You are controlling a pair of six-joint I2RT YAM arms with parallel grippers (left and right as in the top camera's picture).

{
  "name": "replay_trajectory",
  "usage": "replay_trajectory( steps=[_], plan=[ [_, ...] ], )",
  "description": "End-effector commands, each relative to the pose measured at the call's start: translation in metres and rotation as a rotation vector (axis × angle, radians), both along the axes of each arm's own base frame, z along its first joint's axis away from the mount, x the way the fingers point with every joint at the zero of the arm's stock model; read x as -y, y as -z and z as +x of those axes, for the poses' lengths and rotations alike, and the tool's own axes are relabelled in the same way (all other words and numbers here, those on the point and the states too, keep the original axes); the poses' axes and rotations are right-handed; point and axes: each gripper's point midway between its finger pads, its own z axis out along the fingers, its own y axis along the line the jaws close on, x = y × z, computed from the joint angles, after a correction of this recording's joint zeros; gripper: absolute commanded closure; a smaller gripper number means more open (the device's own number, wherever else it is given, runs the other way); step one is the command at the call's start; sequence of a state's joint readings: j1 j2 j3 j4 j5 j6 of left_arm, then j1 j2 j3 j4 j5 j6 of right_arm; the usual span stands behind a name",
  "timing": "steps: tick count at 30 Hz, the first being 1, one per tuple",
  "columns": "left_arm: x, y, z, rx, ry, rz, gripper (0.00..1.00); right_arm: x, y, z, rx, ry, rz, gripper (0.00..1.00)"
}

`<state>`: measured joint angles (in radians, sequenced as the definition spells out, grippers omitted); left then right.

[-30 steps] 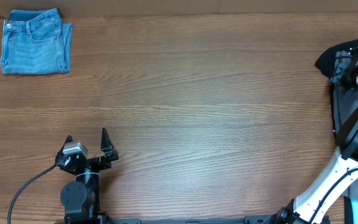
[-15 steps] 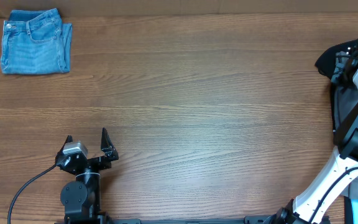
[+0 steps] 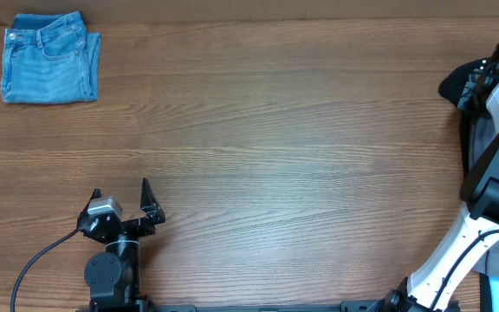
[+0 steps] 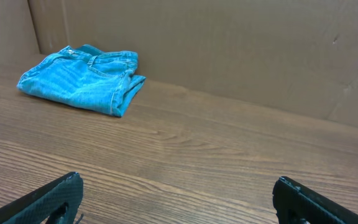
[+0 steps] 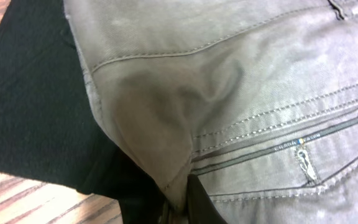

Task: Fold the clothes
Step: 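Grasp the grey shorts waistband with the right gripper, then lift and drag the grey shorts left to the table center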

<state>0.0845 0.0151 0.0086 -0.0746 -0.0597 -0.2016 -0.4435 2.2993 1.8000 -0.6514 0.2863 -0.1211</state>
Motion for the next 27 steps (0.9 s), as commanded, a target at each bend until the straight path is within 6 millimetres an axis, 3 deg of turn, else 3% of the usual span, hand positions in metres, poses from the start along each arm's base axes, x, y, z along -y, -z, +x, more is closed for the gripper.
replay_trajectory(
  steps=[1,6,16,23,27],
  plan=[
    [0.002,-0.001,0.0,0.006,0.012,0.022,0.0,-0.003,-0.009,0.014,0.046,0.014,-0.007,0.96],
    [0.002,-0.001,0.0,0.006,0.012,0.022,0.0,0.0,-0.03,0.016,0.099,0.059,-0.017,0.96],
    [0.002,-0.001,0.0,0.007,0.012,0.022,0.0,-0.003,-0.146,0.018,0.322,0.088,-0.087,0.96],
    [0.002,-0.001,0.0,0.007,0.012,0.022,0.0,-0.029,-0.22,0.016,0.453,0.042,-0.129,0.96],
    [0.002,-0.001,0.0,0.007,0.012,0.022,0.0,-0.066,-0.237,0.027,0.491,-0.038,-0.106,0.96]
  ],
)
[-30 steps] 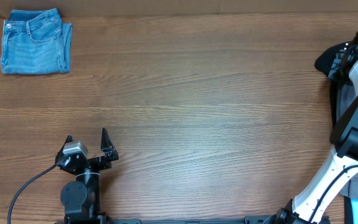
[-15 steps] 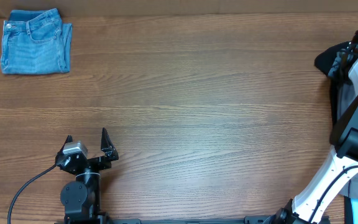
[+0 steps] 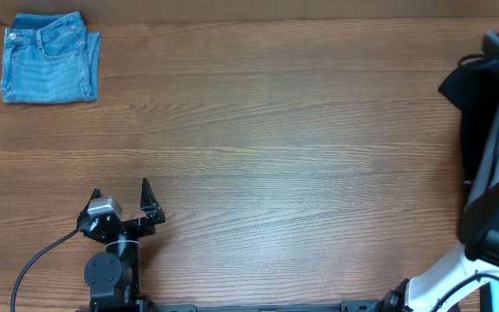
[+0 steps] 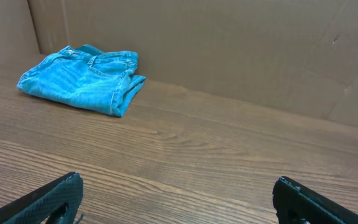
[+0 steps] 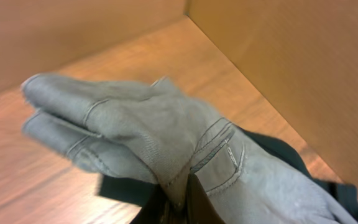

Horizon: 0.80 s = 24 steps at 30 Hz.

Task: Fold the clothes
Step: 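Lift and drag the grey shorts left to the table center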

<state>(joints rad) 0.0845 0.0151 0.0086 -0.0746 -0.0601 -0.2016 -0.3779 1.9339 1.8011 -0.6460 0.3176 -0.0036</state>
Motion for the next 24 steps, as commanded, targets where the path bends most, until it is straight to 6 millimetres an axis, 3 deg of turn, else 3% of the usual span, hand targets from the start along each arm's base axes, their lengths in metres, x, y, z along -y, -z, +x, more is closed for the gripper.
replay_trajectory(
  steps=[1,2,3,4,7,13,16,19,22,24],
  plan=[
    [0.002,-0.001,0.0,0.007,0.012,0.022,0.0,-0.051,-0.04,0.023,0.1,-0.128,0.008,0.96],
    [0.002,-0.001,0.0,0.007,0.012,0.022,0.0,-0.069,-0.04,0.029,0.103,-0.177,0.027,0.96],
    [0.002,-0.001,0.0,0.006,0.012,0.022,0.0,-0.104,-0.037,0.04,0.105,-0.262,0.058,0.96],
    [0.002,-0.001,0.0,0.007,0.012,0.022,0.0,-0.116,-0.037,0.043,0.106,-0.29,0.068,0.96],
    [0.002,-0.001,0.0,0.007,0.012,0.022,0.0,-0.196,-0.036,0.059,0.13,-0.444,0.144,0.96],
    [0.002,-0.001,0.0,0.007,0.012,0.022,0.0,-0.358,-0.028,0.063,0.157,-0.713,0.304,0.96],
    [0.002,-0.001,0.0,0.007,0.012,0.022,0.0,-0.444,-0.005,0.051,0.125,-0.805,0.414,0.96],
    [0.002,-0.001,0.0,0.007,0.012,0.022,0.0,-0.534,0.029,0.026,0.058,-0.941,0.537,0.96],
    [0.002,-0.001,0.0,0.007,0.012,0.022,0.0,-0.601,0.062,-0.008,-0.025,-1.035,0.591,0.96],
    [0.002,-0.001,0.0,0.007,0.012,0.022,0.0,-0.633,0.076,-0.032,-0.071,-1.087,0.597,0.96]
  ],
)
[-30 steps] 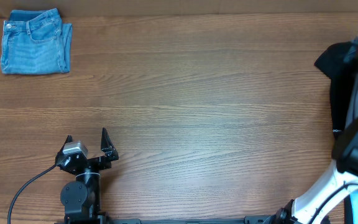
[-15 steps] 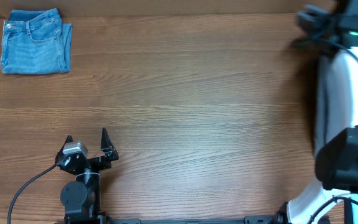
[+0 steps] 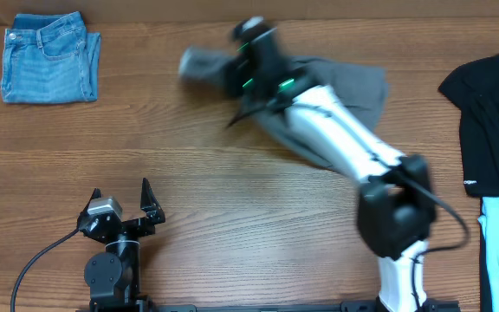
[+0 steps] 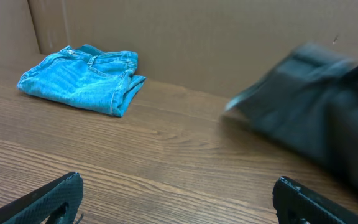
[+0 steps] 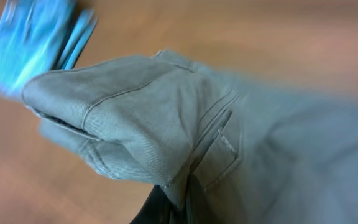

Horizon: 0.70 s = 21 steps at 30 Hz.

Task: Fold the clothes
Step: 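Lift and drag the grey shorts left to the table center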

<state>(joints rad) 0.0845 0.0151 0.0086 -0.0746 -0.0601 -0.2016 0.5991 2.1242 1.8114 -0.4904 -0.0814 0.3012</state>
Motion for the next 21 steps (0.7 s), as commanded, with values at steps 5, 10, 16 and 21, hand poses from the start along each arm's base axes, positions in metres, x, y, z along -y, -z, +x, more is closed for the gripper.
replay_trajectory(
  steps=[5,10,16,21],
  plan=[
    [0.002,-0.001,0.0,0.007,0.012,0.022,0.0,-0.081,-0.002,-0.06,-0.02,-0.121,0.038,0.59],
    [0.002,-0.001,0.0,0.006,0.012,0.022,0.0,-0.069,-0.021,-0.056,0.002,-0.101,0.045,0.53],
    [0.002,-0.001,0.0,0.007,0.012,0.022,0.0,0.001,-0.071,-0.028,0.027,0.024,0.061,0.42],
    [0.002,-0.001,0.0,0.007,0.012,0.022,0.0,0.101,-0.079,-0.014,-0.072,0.191,0.001,0.21]
  ],
)
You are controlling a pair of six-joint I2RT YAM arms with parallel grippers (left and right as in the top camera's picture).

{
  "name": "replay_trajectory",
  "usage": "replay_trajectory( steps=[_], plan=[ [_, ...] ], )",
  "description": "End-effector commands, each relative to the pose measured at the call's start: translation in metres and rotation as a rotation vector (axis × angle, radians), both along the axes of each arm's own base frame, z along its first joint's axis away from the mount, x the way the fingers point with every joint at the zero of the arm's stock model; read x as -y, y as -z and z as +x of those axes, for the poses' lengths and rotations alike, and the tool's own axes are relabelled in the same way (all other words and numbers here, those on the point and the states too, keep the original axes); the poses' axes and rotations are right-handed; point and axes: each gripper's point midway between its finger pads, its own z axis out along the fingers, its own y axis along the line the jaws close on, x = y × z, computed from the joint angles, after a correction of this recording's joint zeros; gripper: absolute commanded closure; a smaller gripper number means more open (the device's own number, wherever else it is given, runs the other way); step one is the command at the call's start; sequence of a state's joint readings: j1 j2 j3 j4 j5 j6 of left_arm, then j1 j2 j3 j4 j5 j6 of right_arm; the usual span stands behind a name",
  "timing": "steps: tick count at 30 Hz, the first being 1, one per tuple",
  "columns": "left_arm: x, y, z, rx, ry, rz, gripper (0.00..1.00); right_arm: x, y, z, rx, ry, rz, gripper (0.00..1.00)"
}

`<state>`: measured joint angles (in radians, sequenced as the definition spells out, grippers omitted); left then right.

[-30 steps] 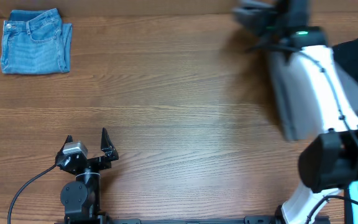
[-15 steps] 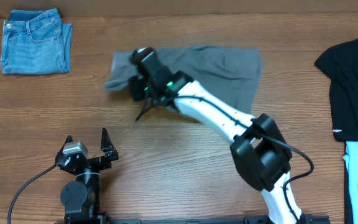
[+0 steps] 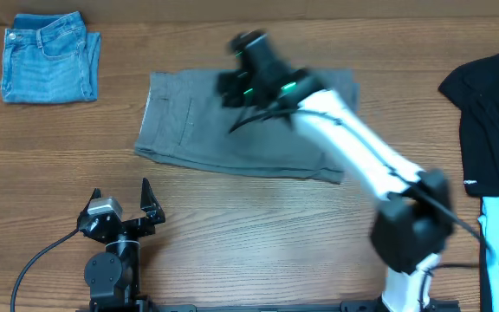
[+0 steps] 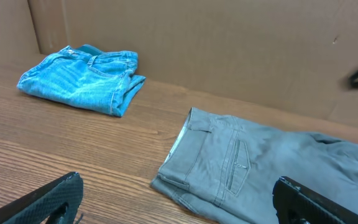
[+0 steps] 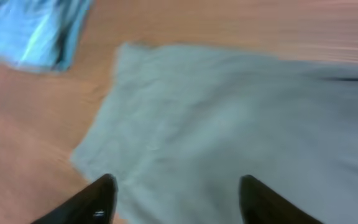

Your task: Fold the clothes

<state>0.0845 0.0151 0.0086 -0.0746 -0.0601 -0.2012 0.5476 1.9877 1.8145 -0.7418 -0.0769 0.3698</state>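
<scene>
Grey trousers (image 3: 232, 130) lie spread flat on the far middle of the table, waistband to the left; they also show in the left wrist view (image 4: 260, 168) and the right wrist view (image 5: 216, 112). My right gripper (image 3: 235, 89) hovers over their upper part, open (image 5: 176, 196), nothing between its fingers. Folded blue jeans (image 3: 48, 58) rest at the far left corner (image 4: 82, 78). My left gripper (image 3: 121, 198) stands open near the front edge (image 4: 178, 186), short of the trousers.
A black garment (image 3: 483, 104) with a light blue piece (image 3: 496, 251) under it lies along the right edge. A brown cardboard wall (image 4: 229, 43) closes off the far side of the table.
My right gripper was shut on the grey trousers, holding them in the air over the far middle. It is now open, and the trousers lie spread flat on the table beneath it.
My right gripper was shut on the grey trousers on the black garment at the right edge. Then it held them up at the far right corner, then over the far middle. Now they lie flat, released. The left arm has stayed put.
</scene>
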Motion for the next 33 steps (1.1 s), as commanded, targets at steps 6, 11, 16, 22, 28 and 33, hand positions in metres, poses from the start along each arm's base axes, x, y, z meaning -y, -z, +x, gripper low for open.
replay_trajectory(
  steps=[6,11,16,22,28,33],
  plan=[
    [0.002,-0.001,0.0,0.007,0.012,0.022,0.0,0.133,0.019,-0.016,-0.254,0.222,-0.117,0.25],
    [0.002,-0.001,0.0,0.007,0.012,0.022,0.0,0.16,0.077,-0.043,-0.45,0.302,-0.172,0.65],
    [0.002,-0.001,0.0,0.007,0.012,0.022,0.0,0.176,0.113,-0.062,-0.54,0.365,-0.184,0.85],
    [0.002,-0.001,0.0,0.007,0.012,0.022,0.0,0.184,0.152,-0.084,-0.607,0.388,-0.205,0.91],
    [0.002,-0.001,0.0,0.007,0.012,0.022,0.0,0.188,0.184,-0.096,-0.638,0.394,-0.218,0.91],
    [0.002,-0.001,0.0,0.007,0.012,0.022,0.0,0.198,0.206,-0.109,-0.699,0.434,-0.231,0.95]
  ],
)
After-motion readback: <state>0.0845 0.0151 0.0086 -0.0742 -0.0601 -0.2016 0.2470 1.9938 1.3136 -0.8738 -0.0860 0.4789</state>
